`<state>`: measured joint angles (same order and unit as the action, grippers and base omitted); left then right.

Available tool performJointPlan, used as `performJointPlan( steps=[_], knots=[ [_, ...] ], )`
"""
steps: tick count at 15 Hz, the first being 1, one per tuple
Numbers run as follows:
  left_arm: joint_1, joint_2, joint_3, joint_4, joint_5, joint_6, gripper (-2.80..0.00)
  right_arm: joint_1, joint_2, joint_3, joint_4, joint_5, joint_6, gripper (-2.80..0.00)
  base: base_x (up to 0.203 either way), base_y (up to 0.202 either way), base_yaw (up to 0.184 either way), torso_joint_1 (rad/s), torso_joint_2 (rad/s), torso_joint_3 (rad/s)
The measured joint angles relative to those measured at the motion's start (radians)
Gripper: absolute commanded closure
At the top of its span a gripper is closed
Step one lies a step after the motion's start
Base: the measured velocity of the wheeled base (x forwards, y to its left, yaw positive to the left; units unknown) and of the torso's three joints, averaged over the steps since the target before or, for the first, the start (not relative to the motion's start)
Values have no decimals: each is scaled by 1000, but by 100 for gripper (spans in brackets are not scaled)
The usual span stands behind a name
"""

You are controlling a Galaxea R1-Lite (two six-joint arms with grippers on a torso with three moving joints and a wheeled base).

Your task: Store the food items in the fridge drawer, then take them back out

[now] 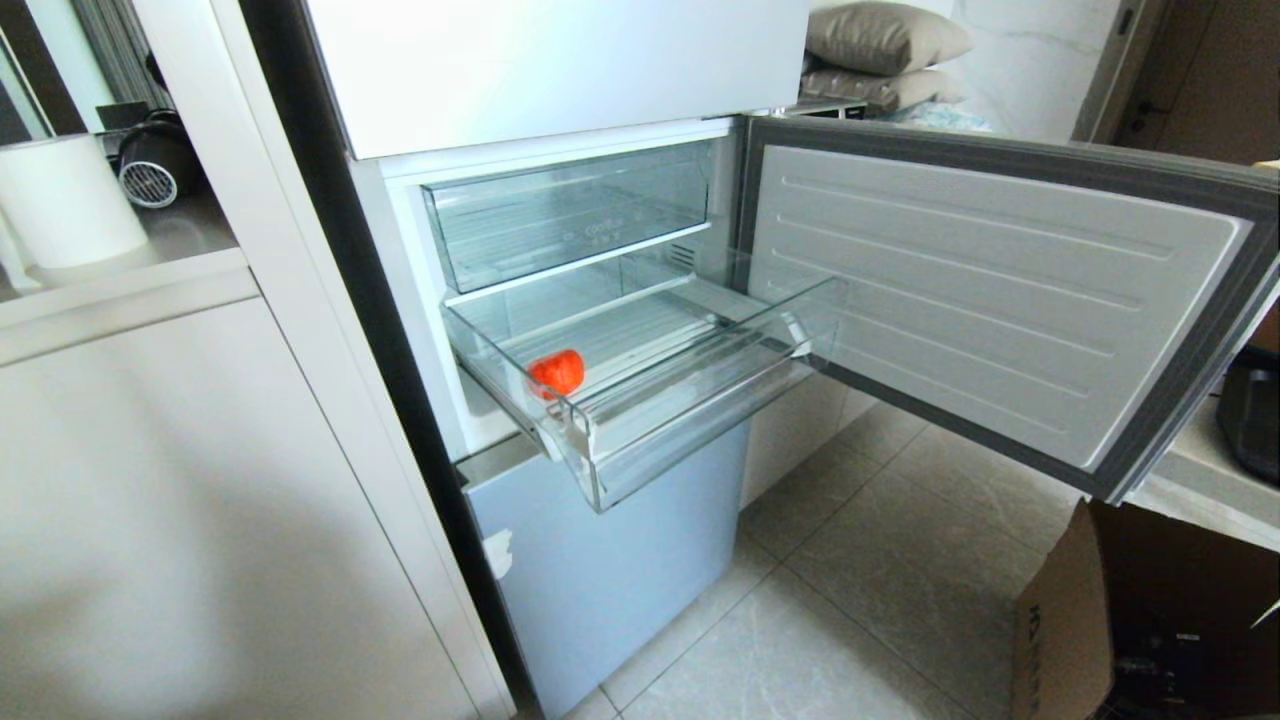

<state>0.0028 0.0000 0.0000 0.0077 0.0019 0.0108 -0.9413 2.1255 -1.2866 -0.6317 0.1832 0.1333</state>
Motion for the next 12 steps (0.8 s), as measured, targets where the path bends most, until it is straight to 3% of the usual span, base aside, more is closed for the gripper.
performJointPlan(
  steps=[7, 12],
  knots=[
    [0, 0, 0, 0, 0, 0, 0, 24, -517, 425, 11, 45, -59, 0, 0, 0, 0, 0, 0, 0],
    [0, 0, 0, 0, 0, 0, 0, 50, -885, 770, 59, 231, -191, 0, 0, 0, 0, 0, 0, 0]
  ],
)
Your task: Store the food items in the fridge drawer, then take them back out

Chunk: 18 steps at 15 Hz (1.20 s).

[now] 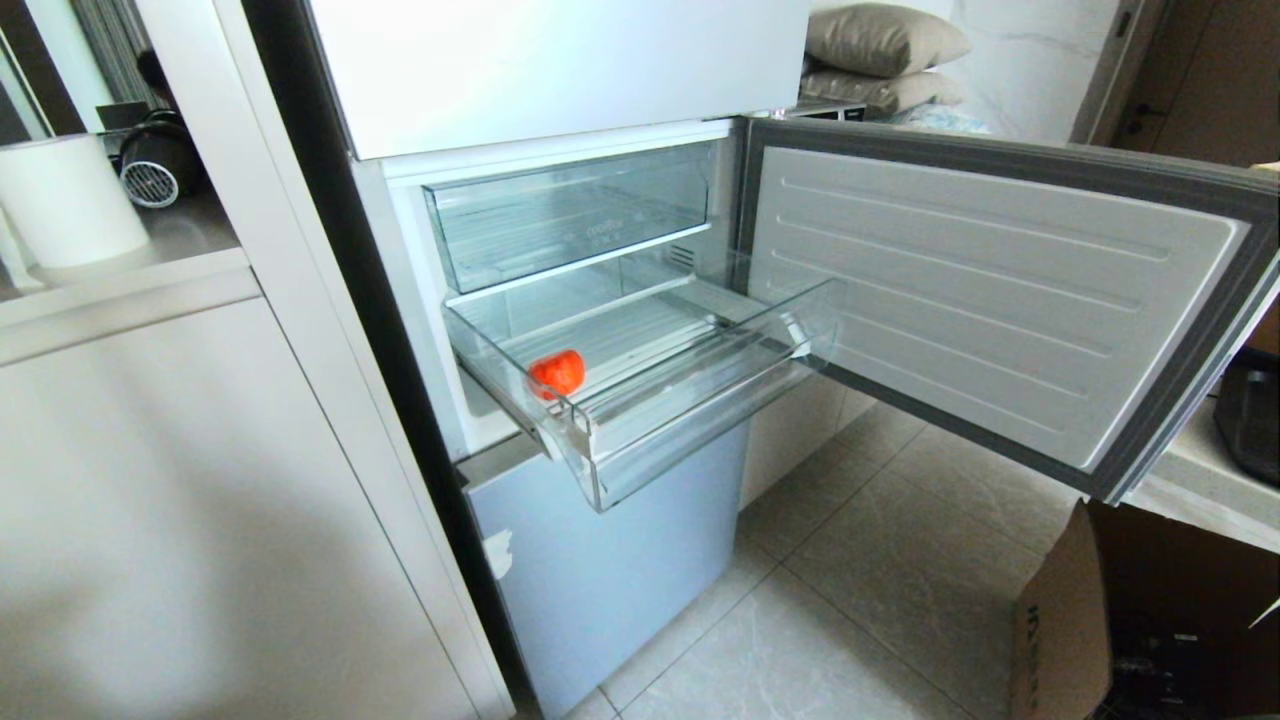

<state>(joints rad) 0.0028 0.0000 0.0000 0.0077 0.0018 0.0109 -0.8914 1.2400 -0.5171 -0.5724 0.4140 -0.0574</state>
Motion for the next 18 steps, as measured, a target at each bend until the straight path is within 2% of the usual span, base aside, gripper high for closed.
performJointPlan(
  steps=[2, 5, 8, 15, 18],
  knots=[
    [0, 0, 0, 0, 0, 0, 0, 14, -83, 88, 3, 22, -41, 0, 0, 0, 0, 0, 0, 0],
    [-1, 0, 0, 0, 0, 0, 0, 51, -158, 156, 4, 22, -50, 0, -1, 3, 25, 0, 1, 2],
    [-1, 0, 0, 0, 0, 0, 0, 94, -194, 167, 5, 20, -49, 0, 0, -6, 163, 2, 1, 6],
    [0, 0, 0, 0, 0, 0, 0, 111, -217, 157, 10, 20, -50, 0, 1, -10, 177, 5, 5, 3],
    [0, 0, 0, 0, 0, 0, 0, 162, -216, 153, 9, 19, -66, 0, -2, -11, 178, 167, -341, -183]
  ],
)
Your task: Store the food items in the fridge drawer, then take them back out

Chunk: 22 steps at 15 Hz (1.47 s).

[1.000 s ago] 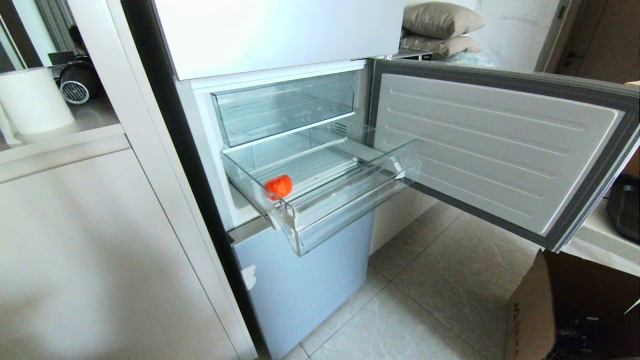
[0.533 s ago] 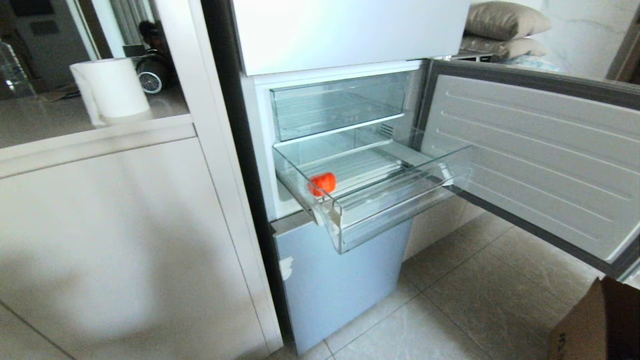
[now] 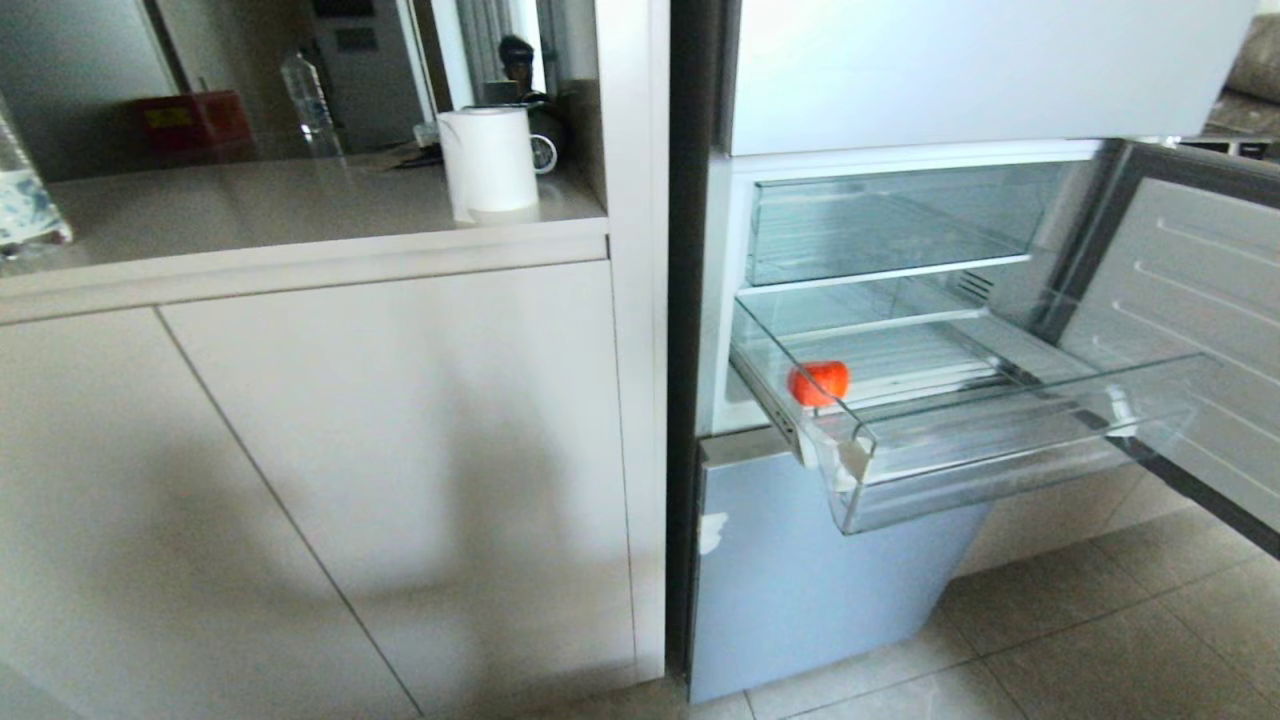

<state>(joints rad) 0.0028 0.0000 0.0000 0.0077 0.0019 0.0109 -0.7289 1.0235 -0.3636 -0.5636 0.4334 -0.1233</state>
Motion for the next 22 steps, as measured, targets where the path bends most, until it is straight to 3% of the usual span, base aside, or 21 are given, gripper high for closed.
performJointPlan(
  steps=[6, 9, 12, 14, 16, 20, 22],
  knots=[
    [0, 0, 0, 0, 0, 0, 0, 142, 30, -6, -9, 2, -25, 0, 0, -7, 121, 123, -251, -130],
    [0, 0, 0, 0, 0, 0, 0, 162, 65, -12, -7, 8, -22, 0, 0, 0, 0, 7, -9, -6],
    [0, 0, 0, 0, 0, 0, 0, 183, 129, -71, -7, 19, -8, 0, 0, 0, 0, 0, 0, 0],
    [0, 0, 0, 0, 0, 0, 0, 244, 186, -163, 19, 15, 3, 0, 0, 0, 0, 0, 0, 0],
    [0, 0, 0, 0, 0, 0, 0, 332, 228, -287, 149, -6, 17, 0, 0, 0, 0, 0, 0, 0],
    [0, 0, 0, 0, 0, 0, 0, 573, 342, -597, 536, -64, 106, 0, 0, 0, 0, 0, 0, 0],
    [0, 0, 0, 0, 0, 0, 0, 646, 455, -719, 624, -122, 162, 0, 0, 0, 0, 0, 0, 0]
  ],
)
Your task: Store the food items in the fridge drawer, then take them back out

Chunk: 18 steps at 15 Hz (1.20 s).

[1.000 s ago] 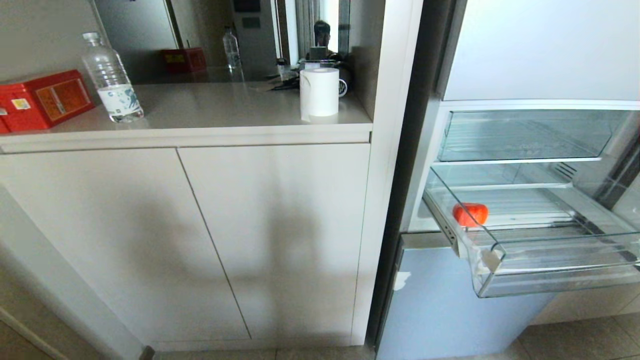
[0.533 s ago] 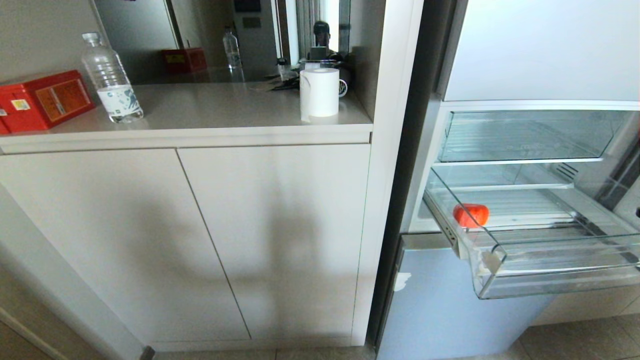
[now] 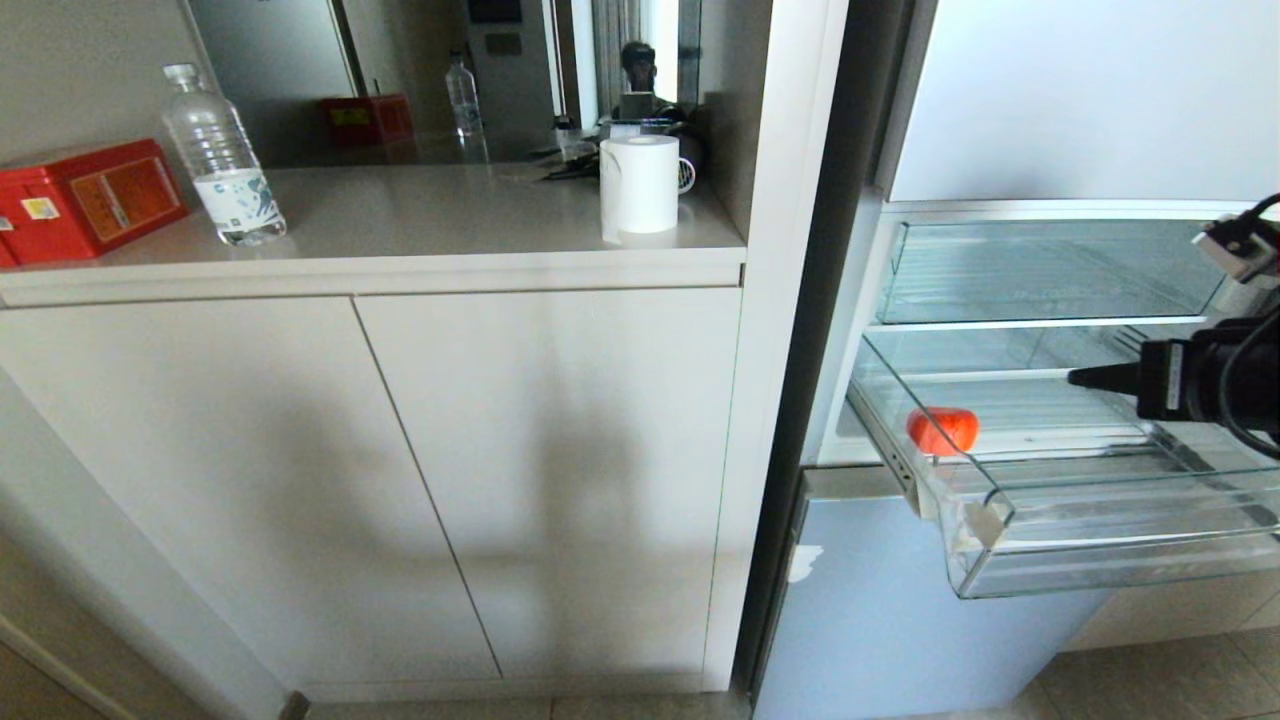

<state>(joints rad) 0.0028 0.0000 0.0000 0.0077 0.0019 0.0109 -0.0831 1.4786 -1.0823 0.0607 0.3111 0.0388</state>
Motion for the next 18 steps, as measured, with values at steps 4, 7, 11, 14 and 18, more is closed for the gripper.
performJointPlan(
  steps=[4, 7, 11, 14, 18],
  knots=[
    [0, 0, 0, 0, 0, 0, 0, 88, 235, -176, 27, -100, 51, -280, 0, 0, 0, 0, 0, 0],
    [0, 0, 0, 0, 0, 0, 0, 101, 366, -273, 29, -159, 59, -280, 0, 0, 0, 0, 0, 0],
    [0, 0, 0, 0, 0, 0, 0, 92, 474, -340, 26, -209, 68, -280, 0, 0, 0, 0, 0, 0],
    [0, 0, 0, 0, 0, 0, 0, 63, 513, -365, 24, -207, 73, -280, 0, 0, 0, 0, 0, 0],
    [0, 0, 0, 0, 0, 0, 0, 23, 561, -408, 24, -208, 72, -280, 0, 0, 0, 0, 0, 0]
  ],
)
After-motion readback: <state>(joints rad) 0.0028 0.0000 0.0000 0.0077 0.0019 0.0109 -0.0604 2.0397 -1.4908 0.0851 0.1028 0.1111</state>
